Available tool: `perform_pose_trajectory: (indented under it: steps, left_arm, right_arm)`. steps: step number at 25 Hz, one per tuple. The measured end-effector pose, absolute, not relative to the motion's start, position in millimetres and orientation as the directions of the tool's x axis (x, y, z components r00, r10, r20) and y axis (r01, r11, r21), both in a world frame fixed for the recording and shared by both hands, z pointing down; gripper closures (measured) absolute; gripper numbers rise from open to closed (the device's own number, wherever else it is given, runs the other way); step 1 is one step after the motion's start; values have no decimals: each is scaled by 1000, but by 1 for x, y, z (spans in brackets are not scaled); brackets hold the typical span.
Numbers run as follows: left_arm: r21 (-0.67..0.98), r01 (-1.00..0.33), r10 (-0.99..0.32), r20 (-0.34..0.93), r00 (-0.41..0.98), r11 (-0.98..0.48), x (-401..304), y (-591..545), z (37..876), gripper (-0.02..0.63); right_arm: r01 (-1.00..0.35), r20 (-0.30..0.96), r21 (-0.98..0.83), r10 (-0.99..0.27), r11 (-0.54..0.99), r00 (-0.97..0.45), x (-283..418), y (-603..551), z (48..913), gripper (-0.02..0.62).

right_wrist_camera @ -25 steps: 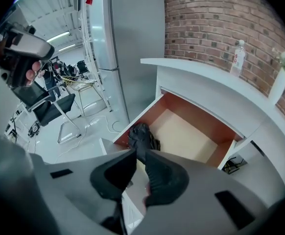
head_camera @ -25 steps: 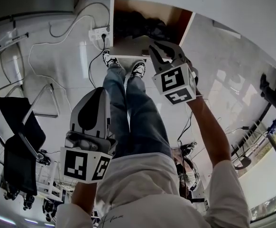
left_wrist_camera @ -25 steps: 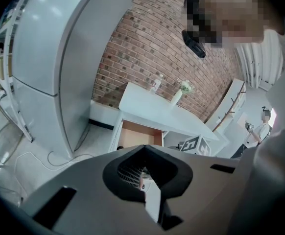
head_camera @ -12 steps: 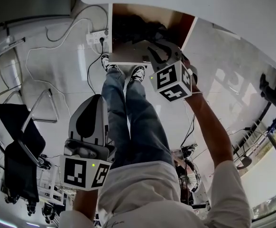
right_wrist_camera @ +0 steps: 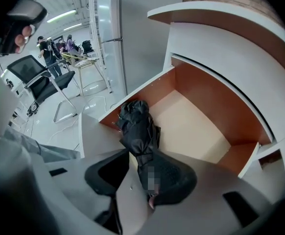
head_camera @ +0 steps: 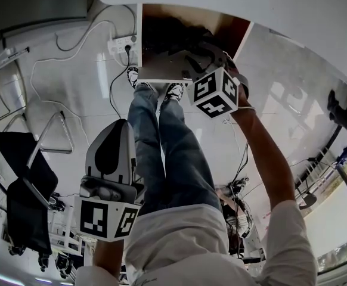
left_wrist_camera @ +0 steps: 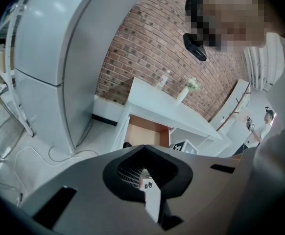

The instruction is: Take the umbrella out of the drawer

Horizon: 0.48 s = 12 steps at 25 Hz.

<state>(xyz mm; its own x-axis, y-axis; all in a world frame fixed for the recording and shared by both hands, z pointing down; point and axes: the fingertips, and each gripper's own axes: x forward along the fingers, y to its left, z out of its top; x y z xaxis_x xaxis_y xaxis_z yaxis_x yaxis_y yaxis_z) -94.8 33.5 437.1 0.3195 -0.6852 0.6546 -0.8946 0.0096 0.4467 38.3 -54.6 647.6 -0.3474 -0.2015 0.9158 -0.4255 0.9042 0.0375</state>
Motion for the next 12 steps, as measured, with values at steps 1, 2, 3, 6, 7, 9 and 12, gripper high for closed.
perform_pose_trajectory:
  steps: [1,2,3,6,7,9,12]
  left_arm:
    - [447,-895,-685,655,318,12,-96,33,438,589]
    - [447,-895,-686,656,316,14,-97,33,438,589]
    - [447,-895,-685,656,316,16,-98,33,438,589]
    - [450,-893,-681,658,321,14,-98,31,440,590]
    - [452,-892,-680,658,324,13,-98,31,441,589]
    - [456,-890,-679,657,327,13,-98,30,443,589]
    - [461,-887,-679,656,331,13,-96,28,443,589]
  right_arm:
    - [-423,919,39,-198,905,-340,39,-54,651,428]
    - [-423,922,38,-195,905,-334,40,-54,655,420]
    - [-425,925,38,-192,904,-327,40,-54,658,417]
    - [-422,932,41,-187,906,-310,41,-55,668,405]
    - [-417,933,41,-184,908,-310,40,-55,671,403]
    - [-406,932,37,-178,913,-315,38,-55,677,388]
    - [-371,939,62,-180,927,-292,39,-57,685,370]
